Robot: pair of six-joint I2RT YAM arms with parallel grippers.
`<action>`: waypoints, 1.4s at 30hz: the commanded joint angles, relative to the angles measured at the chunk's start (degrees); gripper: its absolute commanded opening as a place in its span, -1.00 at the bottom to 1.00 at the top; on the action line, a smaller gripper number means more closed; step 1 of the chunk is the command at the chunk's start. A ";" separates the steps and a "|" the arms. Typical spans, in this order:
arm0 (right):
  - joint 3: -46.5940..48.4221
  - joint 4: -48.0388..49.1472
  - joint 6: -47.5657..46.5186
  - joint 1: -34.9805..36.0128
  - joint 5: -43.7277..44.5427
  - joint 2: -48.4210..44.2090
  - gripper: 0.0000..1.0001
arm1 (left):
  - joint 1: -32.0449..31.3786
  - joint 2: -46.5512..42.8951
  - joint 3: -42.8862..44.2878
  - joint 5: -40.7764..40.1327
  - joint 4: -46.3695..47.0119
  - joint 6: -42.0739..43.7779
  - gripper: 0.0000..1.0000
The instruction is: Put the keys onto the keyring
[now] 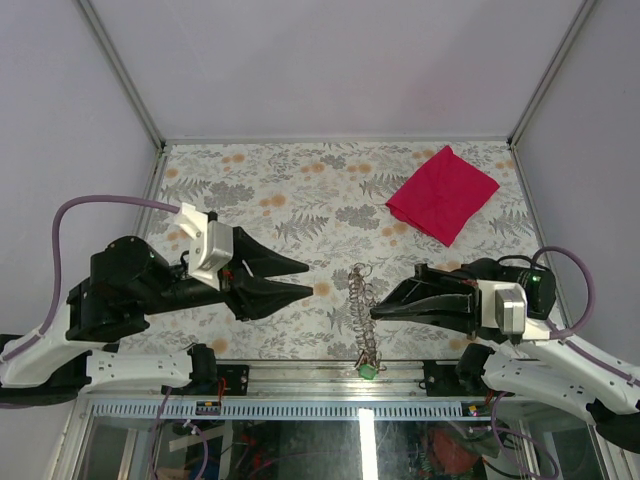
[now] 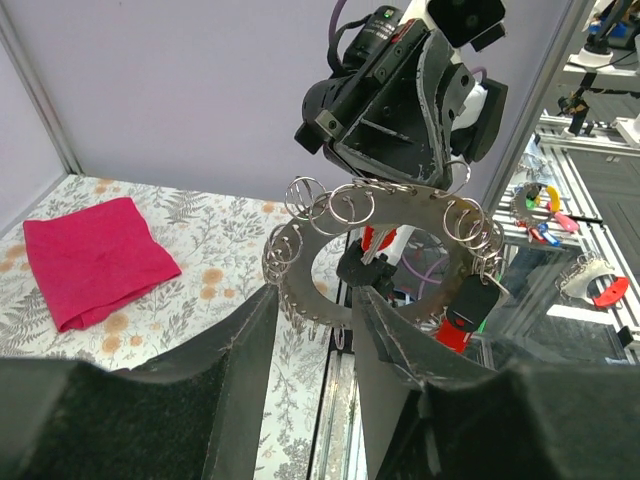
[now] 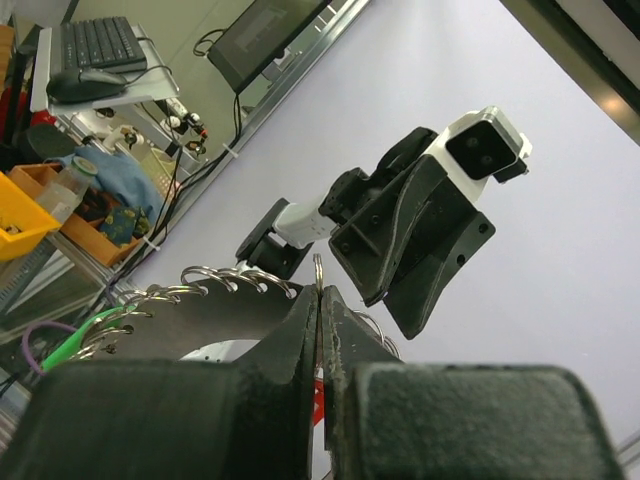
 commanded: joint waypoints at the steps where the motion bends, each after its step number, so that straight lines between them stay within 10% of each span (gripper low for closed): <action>1: 4.37 6.06 4.99 0.39 4.66 0.24 -0.97 | -0.20 -1.03 -0.95 0.92 5.64 -0.75 -0.25; 12: 7.40 8.95 19.20 0.40 15.28 3.64 -1.00 | -0.16 -2.46 -3.51 0.77 8.34 -0.82 -0.26; 42: 7.83 -2.44 14.79 0.40 16.76 5.12 -1.00 | -0.17 2.37 -2.26 6.51 18.81 6.99 -0.14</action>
